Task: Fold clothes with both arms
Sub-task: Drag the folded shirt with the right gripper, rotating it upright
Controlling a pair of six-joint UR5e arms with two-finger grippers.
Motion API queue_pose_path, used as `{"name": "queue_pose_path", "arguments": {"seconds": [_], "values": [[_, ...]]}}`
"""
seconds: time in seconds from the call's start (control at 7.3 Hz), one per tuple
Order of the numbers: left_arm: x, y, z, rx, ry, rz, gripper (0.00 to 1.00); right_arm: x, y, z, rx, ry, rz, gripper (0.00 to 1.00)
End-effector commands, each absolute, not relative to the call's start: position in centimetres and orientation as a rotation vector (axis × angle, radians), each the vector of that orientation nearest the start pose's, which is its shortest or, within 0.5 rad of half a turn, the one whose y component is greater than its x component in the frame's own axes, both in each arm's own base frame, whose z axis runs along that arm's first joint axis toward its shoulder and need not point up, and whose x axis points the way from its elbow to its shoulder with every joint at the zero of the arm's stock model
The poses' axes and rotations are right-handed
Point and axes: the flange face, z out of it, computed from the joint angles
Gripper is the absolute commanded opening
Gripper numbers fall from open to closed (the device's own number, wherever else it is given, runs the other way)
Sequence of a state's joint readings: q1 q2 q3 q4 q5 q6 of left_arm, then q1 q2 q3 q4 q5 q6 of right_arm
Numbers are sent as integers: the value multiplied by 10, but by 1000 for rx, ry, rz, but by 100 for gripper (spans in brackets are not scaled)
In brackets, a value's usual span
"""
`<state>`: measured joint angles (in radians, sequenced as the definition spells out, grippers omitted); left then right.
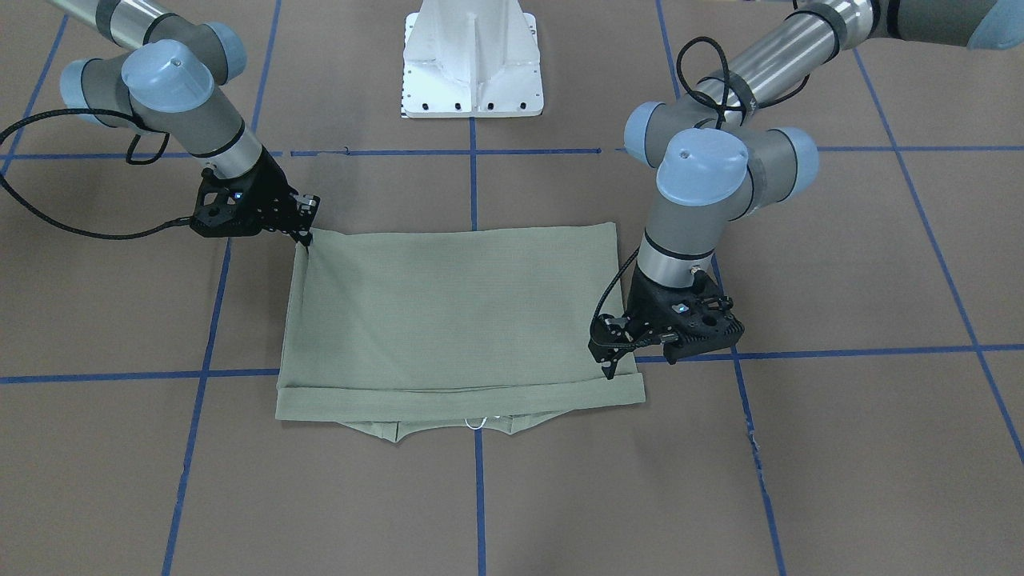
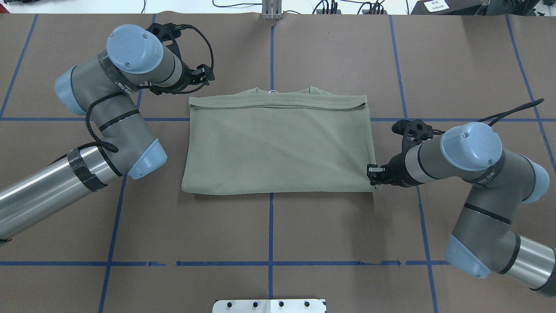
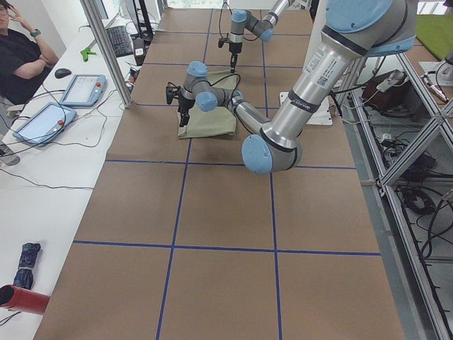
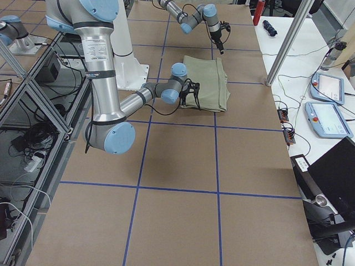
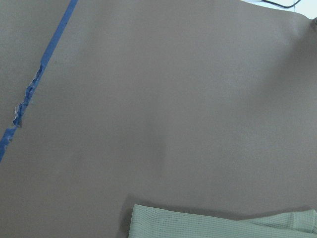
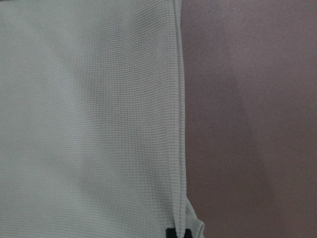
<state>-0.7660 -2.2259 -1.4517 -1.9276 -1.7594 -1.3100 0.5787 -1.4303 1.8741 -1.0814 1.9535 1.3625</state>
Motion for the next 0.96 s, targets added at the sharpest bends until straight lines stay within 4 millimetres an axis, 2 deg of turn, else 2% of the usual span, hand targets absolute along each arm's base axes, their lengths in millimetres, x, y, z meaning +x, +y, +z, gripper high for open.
{"name": "queue_pose_path", "arguments": {"seconds": [0.0, 0.14, 0.27, 0.41, 0.55, 0.69, 0.82], "values": [[449, -591, 287, 288, 866, -387, 99, -386, -316, 395, -32, -989, 79, 0], [448, -590, 286, 290, 867, -387, 99, -393, -278, 399, -81, -977, 23, 0], [448, -589, 292, 288, 861, -387, 99, -411, -234, 396, -152, -971, -7, 0], [447, -588, 291, 290, 862, -388, 99, -417, -192, 382, -209, -983, -57, 0], [447, -588, 293, 288, 861, -389, 99, -416, -156, 383, -252, -969, -118, 0], [447, -588, 294, 287, 859, -390, 99, -416, -128, 380, -296, -960, -156, 0], [447, -588, 293, 287, 861, -389, 99, -419, -115, 379, -319, -955, -172, 0]]}}
